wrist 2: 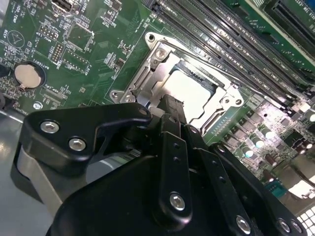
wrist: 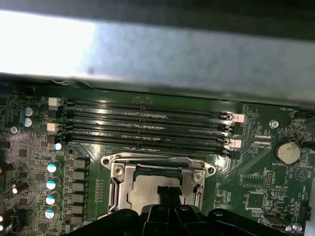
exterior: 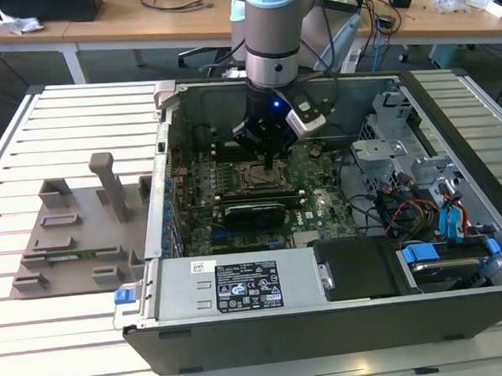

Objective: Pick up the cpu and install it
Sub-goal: 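Install the first cpu locking lever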

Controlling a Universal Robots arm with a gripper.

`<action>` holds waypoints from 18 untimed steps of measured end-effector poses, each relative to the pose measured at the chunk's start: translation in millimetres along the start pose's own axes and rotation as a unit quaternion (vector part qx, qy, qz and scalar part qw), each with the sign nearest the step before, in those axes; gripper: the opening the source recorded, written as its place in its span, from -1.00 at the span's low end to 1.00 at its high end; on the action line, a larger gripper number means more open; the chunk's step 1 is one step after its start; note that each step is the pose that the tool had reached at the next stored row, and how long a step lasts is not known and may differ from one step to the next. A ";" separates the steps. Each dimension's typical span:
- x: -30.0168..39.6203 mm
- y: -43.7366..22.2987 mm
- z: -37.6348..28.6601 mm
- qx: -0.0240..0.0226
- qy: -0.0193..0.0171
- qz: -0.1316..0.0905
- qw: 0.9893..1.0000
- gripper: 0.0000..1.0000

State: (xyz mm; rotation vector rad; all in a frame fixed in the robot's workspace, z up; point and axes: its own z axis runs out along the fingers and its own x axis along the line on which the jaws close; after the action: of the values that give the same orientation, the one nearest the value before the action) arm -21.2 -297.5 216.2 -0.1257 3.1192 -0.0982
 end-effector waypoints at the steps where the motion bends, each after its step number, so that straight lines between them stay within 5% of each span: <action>1: 0.0 -0.1 -0.9 0.000 0.000 0.000 1.000 -0.79; 18: -0.4 -1.5 -23.1 0.000 0.000 0.000 1.000 -0.79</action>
State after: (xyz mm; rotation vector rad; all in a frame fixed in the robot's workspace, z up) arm -21.2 -297.5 239.3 -0.1257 3.1191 -0.0984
